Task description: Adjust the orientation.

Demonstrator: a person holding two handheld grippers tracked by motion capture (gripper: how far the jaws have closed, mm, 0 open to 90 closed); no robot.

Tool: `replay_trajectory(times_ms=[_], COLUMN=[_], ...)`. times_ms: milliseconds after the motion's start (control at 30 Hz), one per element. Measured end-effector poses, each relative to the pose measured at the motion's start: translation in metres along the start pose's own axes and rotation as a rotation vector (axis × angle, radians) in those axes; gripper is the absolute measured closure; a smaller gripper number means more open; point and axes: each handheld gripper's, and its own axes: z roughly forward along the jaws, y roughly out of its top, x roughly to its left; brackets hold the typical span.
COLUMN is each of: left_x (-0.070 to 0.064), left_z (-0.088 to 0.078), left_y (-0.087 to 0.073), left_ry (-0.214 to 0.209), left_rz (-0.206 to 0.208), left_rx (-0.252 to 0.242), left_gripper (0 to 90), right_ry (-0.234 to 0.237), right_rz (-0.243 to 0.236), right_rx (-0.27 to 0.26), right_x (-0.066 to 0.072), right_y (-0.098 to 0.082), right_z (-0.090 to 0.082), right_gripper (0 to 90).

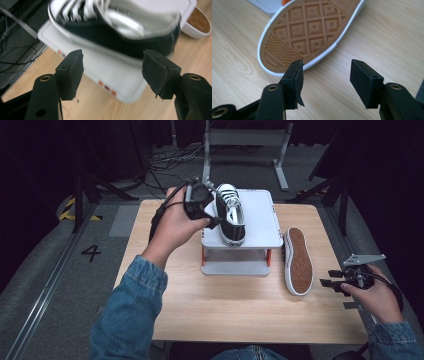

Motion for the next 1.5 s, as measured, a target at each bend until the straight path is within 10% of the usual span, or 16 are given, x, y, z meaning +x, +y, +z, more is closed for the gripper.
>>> replay_trajectory(times_ms=[567, 1067, 1500], left_x=[-0.027, -0.012, -0.006], left_z=[0.008, 0.059, 0.067], left_y=[-0.144, -0.196, -0.205], left_ry=[-0.014, 0.058, 0.031], left_rz=[-0.227, -0.301, -0.32], left_rx=[0.041, 0.246, 0.24], left_gripper=[31.2, 30.6, 31.0], right_ry=[-0.042, -0.048, -0.084], right_rz=[-0.052, -0.078, -0.02], right_rx=[0.026, 0.057, 0.143], right_x=[-0.002, 0.004, -0.014], right_y=[0.04, 0.064, 0.043], right_z=[0.01, 0.036, 0.058], right_gripper=[63.1, 90.0, 90.0])
